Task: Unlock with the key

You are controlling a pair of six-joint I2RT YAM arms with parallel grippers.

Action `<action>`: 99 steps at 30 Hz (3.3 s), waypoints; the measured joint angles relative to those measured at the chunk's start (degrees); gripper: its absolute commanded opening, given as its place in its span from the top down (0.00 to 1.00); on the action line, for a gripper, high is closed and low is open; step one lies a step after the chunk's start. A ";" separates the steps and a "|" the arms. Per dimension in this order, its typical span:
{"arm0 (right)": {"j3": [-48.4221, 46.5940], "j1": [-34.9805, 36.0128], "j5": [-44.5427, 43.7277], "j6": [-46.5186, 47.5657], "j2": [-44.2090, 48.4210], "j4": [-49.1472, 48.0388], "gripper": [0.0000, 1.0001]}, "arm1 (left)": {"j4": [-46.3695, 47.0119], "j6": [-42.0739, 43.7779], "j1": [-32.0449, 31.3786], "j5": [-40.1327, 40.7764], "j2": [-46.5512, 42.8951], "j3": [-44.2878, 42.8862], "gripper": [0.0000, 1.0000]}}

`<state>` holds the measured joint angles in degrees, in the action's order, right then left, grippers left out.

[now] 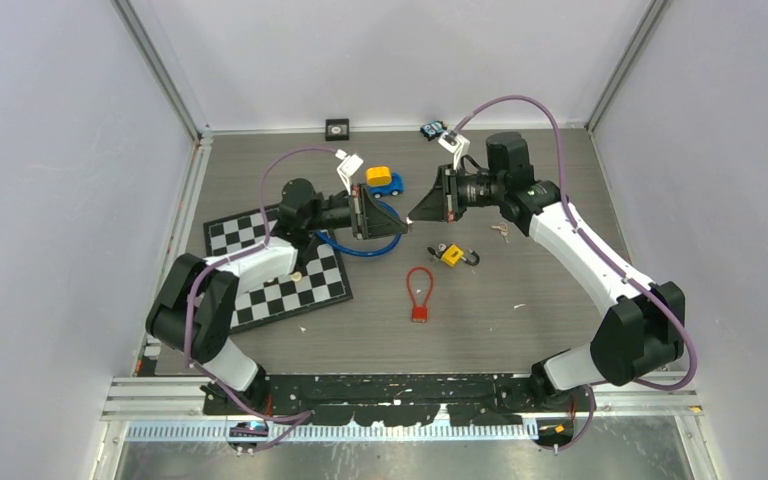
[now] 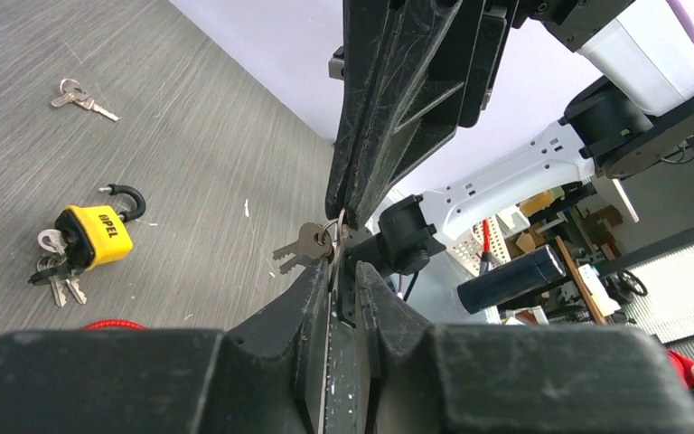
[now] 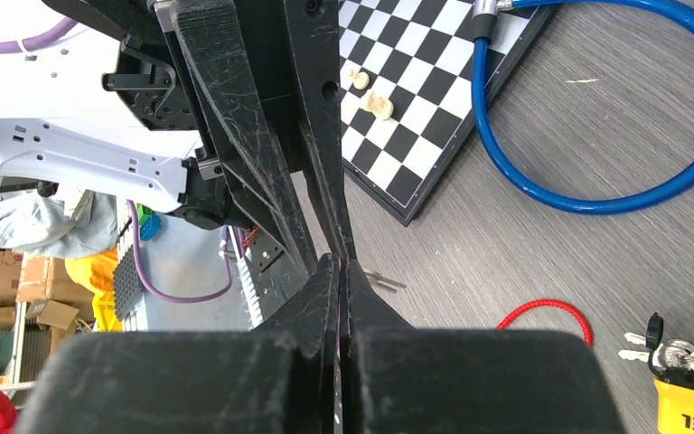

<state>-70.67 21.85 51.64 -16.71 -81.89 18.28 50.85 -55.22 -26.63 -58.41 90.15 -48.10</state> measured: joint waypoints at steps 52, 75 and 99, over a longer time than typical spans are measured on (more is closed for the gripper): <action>1.57 7.85 1.25 26.77 6.23 14.73 0.52 | -73.57 68.98 -7.17 4.74 -11.54 -11.89 1.00; 2.38 11.96 -1.64 28.92 1.97 14.75 0.67 | -72.08 67.60 -7.17 0.31 -11.54 -11.89 1.00; 2.86 12.61 -2.62 30.73 1.97 16.15 0.81 | -71.60 67.43 -7.17 0.35 -11.56 -11.87 1.00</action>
<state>-67.81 34.46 49.01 14.02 -79.92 34.44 -20.75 12.21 -33.80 -58.06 78.59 -59.96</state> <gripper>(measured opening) 0.230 0.008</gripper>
